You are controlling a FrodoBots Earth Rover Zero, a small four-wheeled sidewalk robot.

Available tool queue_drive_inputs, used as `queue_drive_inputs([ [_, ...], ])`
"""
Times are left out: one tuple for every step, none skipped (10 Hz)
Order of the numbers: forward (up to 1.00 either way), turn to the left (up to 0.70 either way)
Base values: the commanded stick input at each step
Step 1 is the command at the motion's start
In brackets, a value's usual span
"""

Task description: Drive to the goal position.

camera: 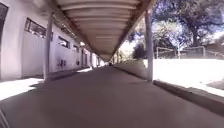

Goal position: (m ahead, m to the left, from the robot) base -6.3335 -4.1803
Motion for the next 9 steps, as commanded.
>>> queue_drive_inputs([
  [0.50, 0.00],
  [0.50, 0.00],
  [0.50, 0.00],
  [0.50, 0.00],
  [0.50, 0.00],
  [0.50, 0.00],
  [0.50, 0.00],
  [0.50, 0.00],
  [0.50, 0.00],
])
